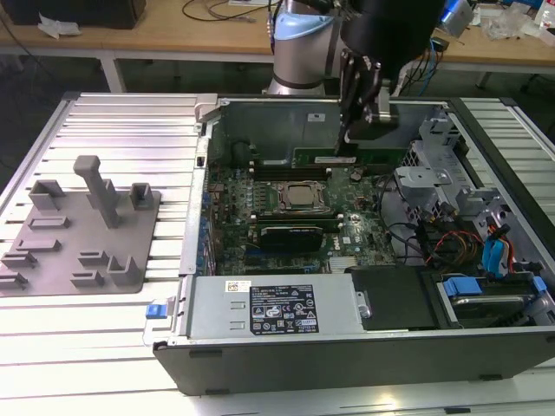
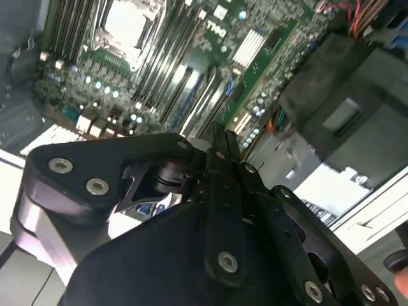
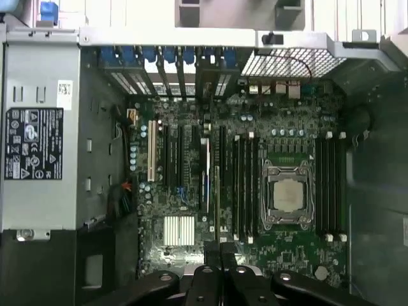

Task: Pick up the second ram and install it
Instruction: 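Pick up the second ram and move it above second insertion slot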

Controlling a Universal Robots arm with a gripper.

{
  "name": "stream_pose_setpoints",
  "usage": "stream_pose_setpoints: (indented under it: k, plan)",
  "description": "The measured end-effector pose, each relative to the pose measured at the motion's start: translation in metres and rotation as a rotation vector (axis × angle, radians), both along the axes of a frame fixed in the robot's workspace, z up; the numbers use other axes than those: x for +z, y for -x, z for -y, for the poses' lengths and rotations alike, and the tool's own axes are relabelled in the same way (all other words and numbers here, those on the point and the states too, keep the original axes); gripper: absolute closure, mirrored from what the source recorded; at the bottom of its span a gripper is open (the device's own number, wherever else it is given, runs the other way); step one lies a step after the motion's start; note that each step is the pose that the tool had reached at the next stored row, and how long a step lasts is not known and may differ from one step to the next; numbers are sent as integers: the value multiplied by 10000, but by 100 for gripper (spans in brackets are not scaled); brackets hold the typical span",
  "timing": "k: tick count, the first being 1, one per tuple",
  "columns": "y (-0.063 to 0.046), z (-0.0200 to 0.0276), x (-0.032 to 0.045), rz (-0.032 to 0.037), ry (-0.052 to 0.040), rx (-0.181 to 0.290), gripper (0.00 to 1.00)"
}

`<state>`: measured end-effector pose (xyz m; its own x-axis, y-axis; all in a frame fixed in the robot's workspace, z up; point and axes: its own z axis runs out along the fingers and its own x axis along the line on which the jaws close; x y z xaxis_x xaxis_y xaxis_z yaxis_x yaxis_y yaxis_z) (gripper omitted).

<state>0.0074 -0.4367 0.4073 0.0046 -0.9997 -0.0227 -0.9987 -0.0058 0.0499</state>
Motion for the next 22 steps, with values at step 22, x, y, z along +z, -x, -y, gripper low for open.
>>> stream_pose_setpoints:
  k: [22]
  plan:
    - [129, -307, -549, -10, 19, -34, 91]
